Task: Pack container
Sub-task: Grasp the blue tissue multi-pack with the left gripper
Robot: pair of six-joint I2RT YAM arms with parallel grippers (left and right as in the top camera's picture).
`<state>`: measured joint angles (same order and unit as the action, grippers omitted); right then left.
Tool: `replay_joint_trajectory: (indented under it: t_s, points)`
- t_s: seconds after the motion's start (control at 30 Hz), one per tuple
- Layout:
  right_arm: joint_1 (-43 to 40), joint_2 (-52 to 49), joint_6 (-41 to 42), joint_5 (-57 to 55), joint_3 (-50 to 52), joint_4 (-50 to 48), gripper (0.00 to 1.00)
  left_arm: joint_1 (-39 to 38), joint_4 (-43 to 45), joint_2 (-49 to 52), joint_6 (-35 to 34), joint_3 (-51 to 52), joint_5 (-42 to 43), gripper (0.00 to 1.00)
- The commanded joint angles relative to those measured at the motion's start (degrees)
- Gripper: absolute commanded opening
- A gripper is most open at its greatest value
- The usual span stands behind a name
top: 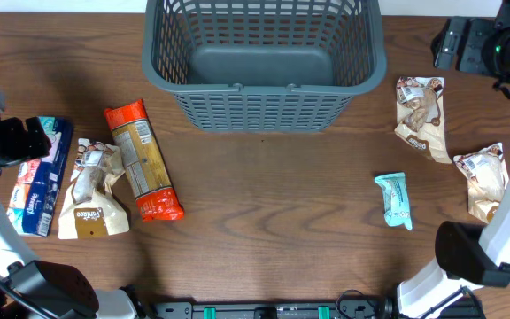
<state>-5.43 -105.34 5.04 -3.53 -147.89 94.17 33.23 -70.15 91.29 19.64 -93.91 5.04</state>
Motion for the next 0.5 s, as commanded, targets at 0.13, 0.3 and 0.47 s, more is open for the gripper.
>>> replay_joint_trajectory:
  t_s: [0.13,0.3,0.47]
  points:
    - [0.15,-1.70,-0.79,-3.17,-0.07,-1.14,0.99,0.46,6.40,0.31,9.94,7.98,3.56,0.99]
    - [0.15,-1.70,-0.79,-3.15,-0.07,-1.07,0.99,0.50,12.74,1.70,13.51,13.73,2.14,0.99]
    - [0.15,-1.70,-0.81,-3.17,-0.07,-0.92,0.99,0.50,14.19,4.90,17.40,14.91,-0.81,0.99]
